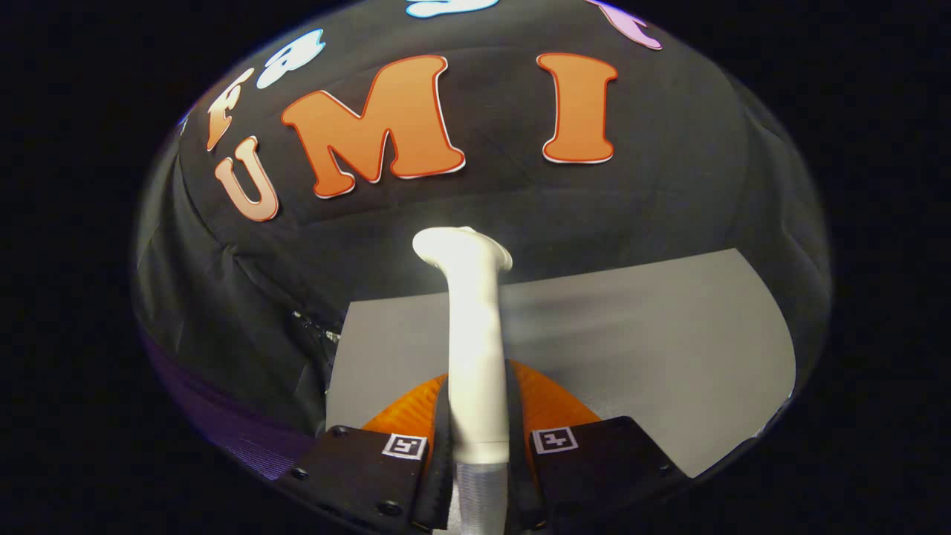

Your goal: Iron the clothes twice with a garment steamer, once on the left side and once on the right side.

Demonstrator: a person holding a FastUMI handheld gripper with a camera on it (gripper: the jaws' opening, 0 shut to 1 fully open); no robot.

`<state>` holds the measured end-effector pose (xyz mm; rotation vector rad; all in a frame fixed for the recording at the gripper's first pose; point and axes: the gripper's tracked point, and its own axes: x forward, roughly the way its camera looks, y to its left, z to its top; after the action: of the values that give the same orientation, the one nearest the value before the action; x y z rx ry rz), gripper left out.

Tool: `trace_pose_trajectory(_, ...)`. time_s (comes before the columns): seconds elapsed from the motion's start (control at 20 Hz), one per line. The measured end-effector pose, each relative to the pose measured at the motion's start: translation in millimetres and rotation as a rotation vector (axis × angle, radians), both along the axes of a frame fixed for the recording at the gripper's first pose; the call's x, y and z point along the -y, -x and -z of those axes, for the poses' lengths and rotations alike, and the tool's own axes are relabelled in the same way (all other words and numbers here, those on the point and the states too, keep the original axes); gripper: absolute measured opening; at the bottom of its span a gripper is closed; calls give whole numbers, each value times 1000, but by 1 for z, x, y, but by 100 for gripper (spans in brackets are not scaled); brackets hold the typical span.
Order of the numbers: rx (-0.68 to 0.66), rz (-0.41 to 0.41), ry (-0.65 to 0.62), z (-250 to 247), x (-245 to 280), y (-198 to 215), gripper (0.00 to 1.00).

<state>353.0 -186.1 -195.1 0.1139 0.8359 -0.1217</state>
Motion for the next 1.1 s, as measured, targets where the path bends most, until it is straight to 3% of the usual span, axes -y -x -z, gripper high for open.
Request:
trace_pose_trajectory(0.35, 324, 36, 88, -80, 6, 18, 38)
trace_pose_trajectory(0.85, 621, 144, 112, -152, -10, 121, 38)
trace_pose_trajectory(1.1, 763, 152, 175, -200, -36, 199, 37)
